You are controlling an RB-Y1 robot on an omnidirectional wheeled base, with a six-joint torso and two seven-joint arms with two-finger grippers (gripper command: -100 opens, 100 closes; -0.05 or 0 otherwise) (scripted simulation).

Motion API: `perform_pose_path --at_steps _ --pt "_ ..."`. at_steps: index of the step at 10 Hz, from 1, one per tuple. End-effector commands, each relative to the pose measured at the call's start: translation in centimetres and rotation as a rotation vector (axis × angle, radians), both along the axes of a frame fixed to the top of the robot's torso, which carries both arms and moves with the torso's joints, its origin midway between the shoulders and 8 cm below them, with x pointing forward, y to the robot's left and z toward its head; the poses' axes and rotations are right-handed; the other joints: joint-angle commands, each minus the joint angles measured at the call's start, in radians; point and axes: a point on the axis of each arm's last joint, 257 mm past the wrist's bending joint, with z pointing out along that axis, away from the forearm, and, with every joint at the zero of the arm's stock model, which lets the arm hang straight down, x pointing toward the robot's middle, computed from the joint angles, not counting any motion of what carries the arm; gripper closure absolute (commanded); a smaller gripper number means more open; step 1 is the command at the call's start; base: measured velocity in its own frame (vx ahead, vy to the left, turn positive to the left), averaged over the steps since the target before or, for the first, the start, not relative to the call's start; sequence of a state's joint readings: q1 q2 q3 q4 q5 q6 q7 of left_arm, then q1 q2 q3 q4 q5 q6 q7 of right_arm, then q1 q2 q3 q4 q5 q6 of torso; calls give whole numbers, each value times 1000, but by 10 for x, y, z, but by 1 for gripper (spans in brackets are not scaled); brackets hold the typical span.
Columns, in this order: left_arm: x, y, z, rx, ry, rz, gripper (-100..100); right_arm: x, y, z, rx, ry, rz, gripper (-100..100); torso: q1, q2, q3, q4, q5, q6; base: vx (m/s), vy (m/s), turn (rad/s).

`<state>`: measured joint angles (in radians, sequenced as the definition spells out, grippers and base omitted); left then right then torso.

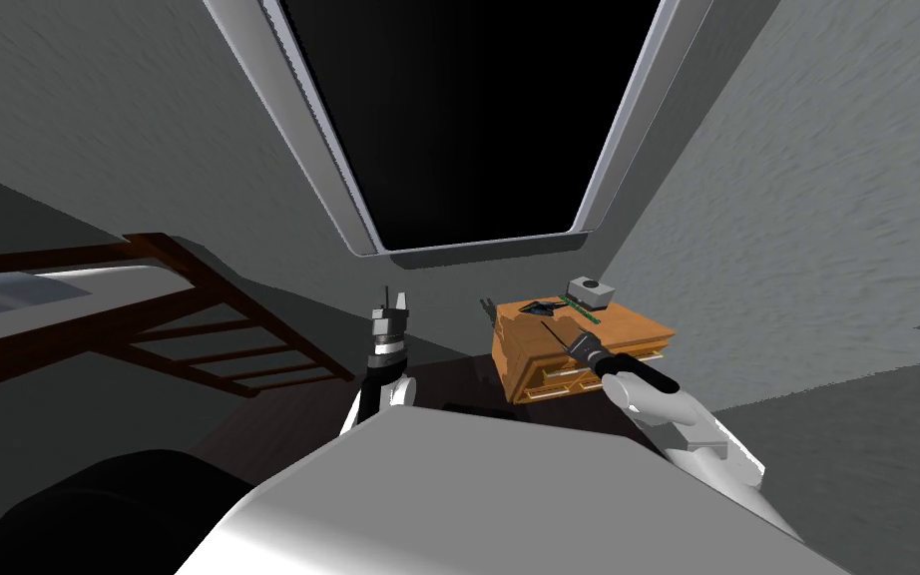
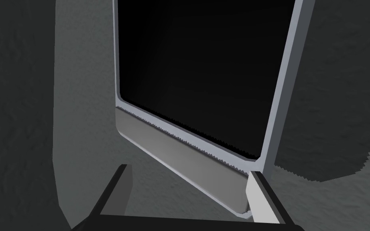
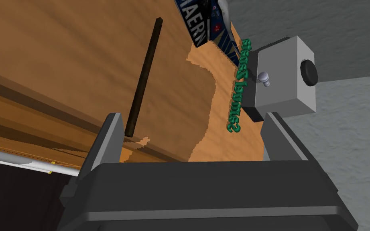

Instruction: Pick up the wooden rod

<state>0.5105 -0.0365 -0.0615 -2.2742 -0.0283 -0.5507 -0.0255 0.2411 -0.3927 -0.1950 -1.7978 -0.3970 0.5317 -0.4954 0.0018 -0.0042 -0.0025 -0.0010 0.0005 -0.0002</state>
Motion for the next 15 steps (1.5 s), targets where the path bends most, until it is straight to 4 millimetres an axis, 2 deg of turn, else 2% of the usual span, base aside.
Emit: perform_pose_path --at_steps 1,2,3,4,6,7,8,9,10,11,12,13,14,15 --pt "0 0 0 0 0 0 0 -4 0 -5 10 26 -6 -100 0 0 0 0 0 0 24 13 2" --pt "0 0 0 0 0 0 0 -9 -14 -15 49 65 -41 -100 -1 2 1 0 0 0 53 21 -1" --pt "0 0 0 0 0 0 0 -12 -14 -20 53 87 -42 -100 -1 1 0 0 0 0 58 20 -3" --pt "0 0 0 0 0 0 0 -18 -28 -28 90 116 -79 -100 -1 0 0 0 0 0 81 34 5" --pt "0 0 0 0 0 0 0 -23 -27 -34 96 147 -80 -100 0 -1 -1 0 0 0 56 25 -1" --pt "0 0 0 0 0 0 0 -31 -40 -43 134 184 -119 -100 -1 1 0 0 0 0 64 24 9" --pt "0 0 0 0 0 0 0 -34 -39 -47 138 205 -120 -100 -1 0 0 0 0 0 75 15 4" --pt "0 0 0 0 0 0 0 -42 -52 -54 176 236 -160 -100 -1 -1 0 0 0 0 99 29 14" --pt "0 0 0 0 0 0 0 -47 -51 -59 181 262 -161 -100 0 -2 -1 0 0 0 92 32 4" --pt "0 0 0 0 0 0 0 -56 -64 -66 218 292 -201 -100 0 -2 -1 -1 0 0 113 19 16" --pt "0 0 0 0 0 0 0 -60 -62 -69 223 313 -202 -100 -1 -3 -2 -1 0 0 96 14 9" --pt "0 0 0 0 0 0 0 -69 -75 -74 259 338 -242 -100 -1 -3 -2 -1 0 0 114 20 25" --pt "0 0 0 0 0 0 0 -74 -73 -79 264 365 -244 -100 -1 -4 -2 -1 0 0 96 21 10" --pt "0 0 0 0 0 0 0 -83 -84 -83 299 387 -283 -100 -1 -2 -2 -1 0 0 115 31 20"
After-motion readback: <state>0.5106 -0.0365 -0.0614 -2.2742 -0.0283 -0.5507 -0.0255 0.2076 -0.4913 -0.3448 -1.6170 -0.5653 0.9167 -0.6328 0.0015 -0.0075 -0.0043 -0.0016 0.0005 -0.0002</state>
